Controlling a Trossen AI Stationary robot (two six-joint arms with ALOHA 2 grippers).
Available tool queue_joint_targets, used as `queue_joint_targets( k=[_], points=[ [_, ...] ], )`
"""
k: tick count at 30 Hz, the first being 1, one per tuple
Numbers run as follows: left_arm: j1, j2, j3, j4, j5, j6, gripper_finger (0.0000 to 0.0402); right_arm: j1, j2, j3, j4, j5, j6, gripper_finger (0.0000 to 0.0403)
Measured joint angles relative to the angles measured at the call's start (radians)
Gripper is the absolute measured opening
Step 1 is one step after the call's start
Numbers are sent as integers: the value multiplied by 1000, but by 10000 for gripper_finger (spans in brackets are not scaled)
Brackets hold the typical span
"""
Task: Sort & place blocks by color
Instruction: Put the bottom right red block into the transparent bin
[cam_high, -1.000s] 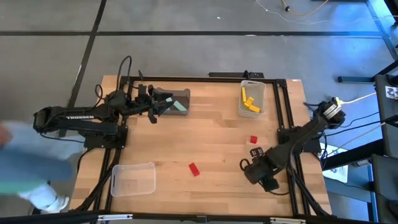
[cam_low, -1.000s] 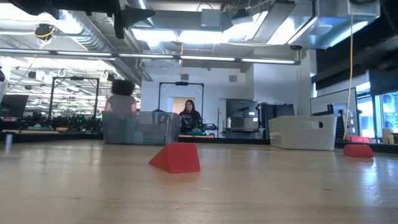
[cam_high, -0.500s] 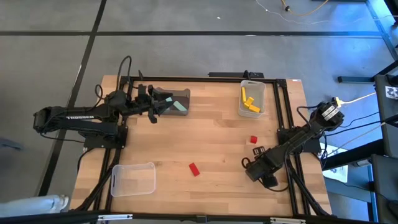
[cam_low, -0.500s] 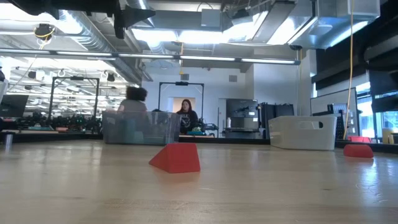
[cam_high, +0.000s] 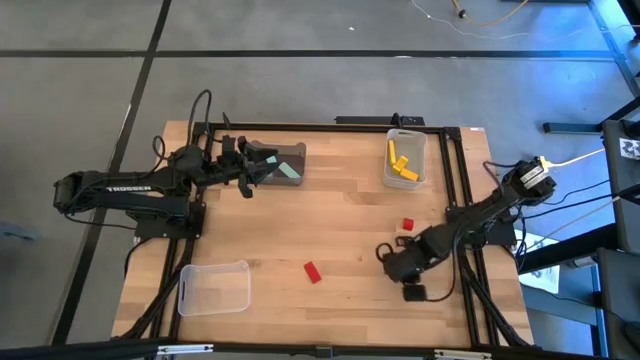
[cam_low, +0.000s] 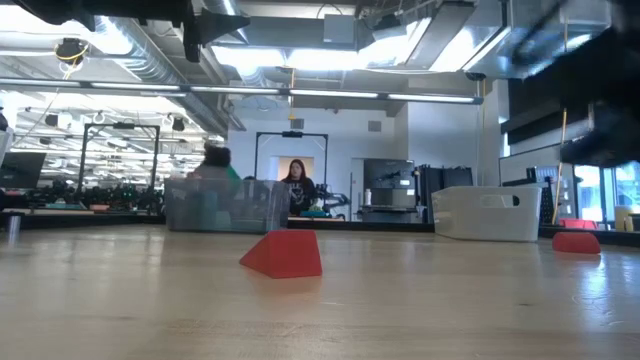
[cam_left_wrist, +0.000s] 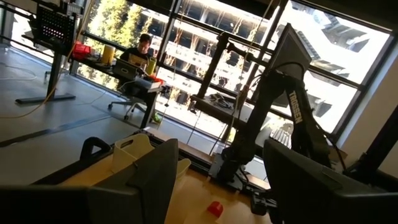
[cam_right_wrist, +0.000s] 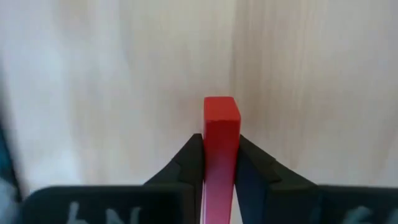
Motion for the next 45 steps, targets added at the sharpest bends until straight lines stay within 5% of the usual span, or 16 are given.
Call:
queue_joint_targets(
  k=[20,28,36,45],
  points=[
    [-29,19,0,3,21,-5,228,-402,-102,8,1239,262,-27,58],
    [-88,45,0,4,24,-8,228,-448,-102,9,1274,267,-44,58],
    [-215,125,-1,6,-24,-10,228,-463,-86,143,1095,262,-133,58],
    [-320,325,1,284,-89,-10,228,-498,-37,183,1096,262,-132,58]
  ],
)
